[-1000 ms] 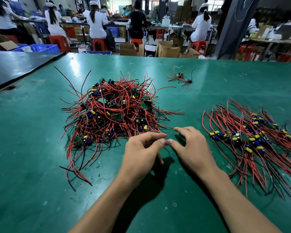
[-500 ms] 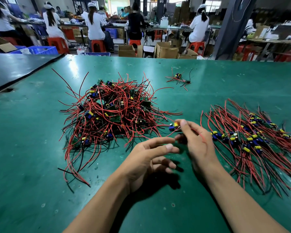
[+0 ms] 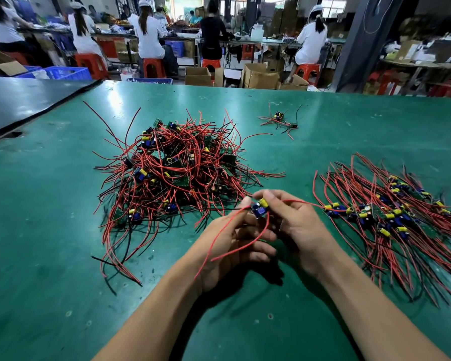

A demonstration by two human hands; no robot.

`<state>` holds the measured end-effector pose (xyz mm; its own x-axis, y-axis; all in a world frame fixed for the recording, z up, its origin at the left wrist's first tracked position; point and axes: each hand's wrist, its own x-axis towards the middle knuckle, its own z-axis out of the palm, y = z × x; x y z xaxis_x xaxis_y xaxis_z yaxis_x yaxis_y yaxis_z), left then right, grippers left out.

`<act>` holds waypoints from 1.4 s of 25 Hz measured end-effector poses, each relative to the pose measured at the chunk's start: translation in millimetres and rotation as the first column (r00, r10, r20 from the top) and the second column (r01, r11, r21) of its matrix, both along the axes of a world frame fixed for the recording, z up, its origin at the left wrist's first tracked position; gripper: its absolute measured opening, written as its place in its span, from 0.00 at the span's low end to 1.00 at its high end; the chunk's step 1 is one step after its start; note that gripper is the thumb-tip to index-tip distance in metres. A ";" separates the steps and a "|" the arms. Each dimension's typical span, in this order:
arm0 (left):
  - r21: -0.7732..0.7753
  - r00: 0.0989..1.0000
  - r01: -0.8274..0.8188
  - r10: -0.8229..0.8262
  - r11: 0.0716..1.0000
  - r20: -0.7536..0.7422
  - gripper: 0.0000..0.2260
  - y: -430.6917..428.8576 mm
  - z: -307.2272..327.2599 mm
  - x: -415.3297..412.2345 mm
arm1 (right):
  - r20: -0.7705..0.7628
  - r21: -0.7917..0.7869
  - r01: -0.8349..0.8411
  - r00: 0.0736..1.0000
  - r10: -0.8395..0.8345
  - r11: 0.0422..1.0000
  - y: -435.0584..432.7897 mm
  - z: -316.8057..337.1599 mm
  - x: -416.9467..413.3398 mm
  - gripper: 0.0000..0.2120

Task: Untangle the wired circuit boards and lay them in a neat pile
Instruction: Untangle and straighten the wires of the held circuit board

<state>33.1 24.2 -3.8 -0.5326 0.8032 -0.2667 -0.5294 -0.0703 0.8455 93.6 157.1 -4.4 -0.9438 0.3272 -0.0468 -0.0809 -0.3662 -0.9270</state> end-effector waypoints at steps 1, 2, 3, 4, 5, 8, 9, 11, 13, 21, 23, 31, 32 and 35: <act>-0.001 1.000 -0.003 0.003 1.000 0.000 0.22 -0.6 -0.1 -0.7 | 0.018 0.026 -0.022 1.000 0.022 0.999 -2.9 -1.7 0.1 0.11; 0.000 1.000 -0.004 0.004 1.000 0.009 0.22 -1.4 -0.5 -1.2 | 0.029 0.037 -0.024 0.999 0.023 0.999 -4.2 -2.2 0.0 0.12; 0.002 1.000 -0.001 0.001 1.000 0.025 0.21 -2.3 -0.5 -1.7 | 0.027 0.037 -0.011 1.000 0.010 0.999 -4.1 -2.1 0.2 0.13; 0.010 0.999 0.011 -0.012 1.000 0.040 0.19 -3.2 -0.8 -2.1 | 0.018 0.030 0.009 1.000 -0.009 0.999 -3.0 -1.7 0.1 0.14; 0.027 0.999 0.030 -0.031 0.999 0.041 0.16 -4.3 -1.8 -2.4 | 0.012 0.026 0.028 1.000 -0.029 0.999 -1.6 -1.3 0.1 0.15; 0.072 1.000 0.025 -0.026 0.997 0.013 0.12 -6.2 -3.7 -2.0 | 0.026 0.055 0.015 1.000 -0.017 0.998 2.1 -0.6 1.3 0.14; 0.084 1.000 0.003 -0.005 0.996 0.026 0.12 -6.6 -4.6 -2.9 | 0.023 0.051 -0.027 0.999 0.025 0.998 3.7 -0.9 1.8 0.12; 0.105 0.996 -0.034 0.026 0.994 0.083 0.13 -6.0 -4.2 -5.2 | 0.001 0.008 -0.161 0.987 0.161 0.987 6.6 0.1 4.8 0.14; 0.113 0.994 -0.056 0.046 0.992 0.097 0.15 -5.1 -4.0 -6.8 | -0.034 -0.007 -0.286 0.958 0.286 0.958 9.4 0.8 7.6 0.23; 0.118 0.990 -0.131 0.124 0.984 0.061 0.15 -5.9 -6.9 -4.2 | -0.029 0.088 -0.287 0.957 0.290 0.954 14.0 -4.0 6.4 0.24; 0.100 0.984 -0.178 0.180 0.979 -0.012 0.16 -5.7 -7.8 -1.5 | -0.042 0.122 -0.271 0.960 0.277 0.955 12.9 -5.0 6.3 0.21; 0.085 0.965 -0.170 0.183 0.982 -0.190 0.24 -2.1 -12.0 3.4 | 0.035 0.127 -0.051 0.998 0.047 0.991 4.3 -0.9 4.6 0.15; 0.082 0.967 -0.143 0.157 0.986 -0.203 0.26 -2.6 -11.9 3.8 | 0.048 0.099 -0.038 0.998 0.034 0.994 3.8 0.3 5.1 0.15; 0.074 0.970 -0.080 0.095 0.994 -0.224 0.26 -4.1 -11.4 4.0 | 0.069 0.038 0.016 0.997 -0.019 0.999 2.9 3.6 4.5 0.14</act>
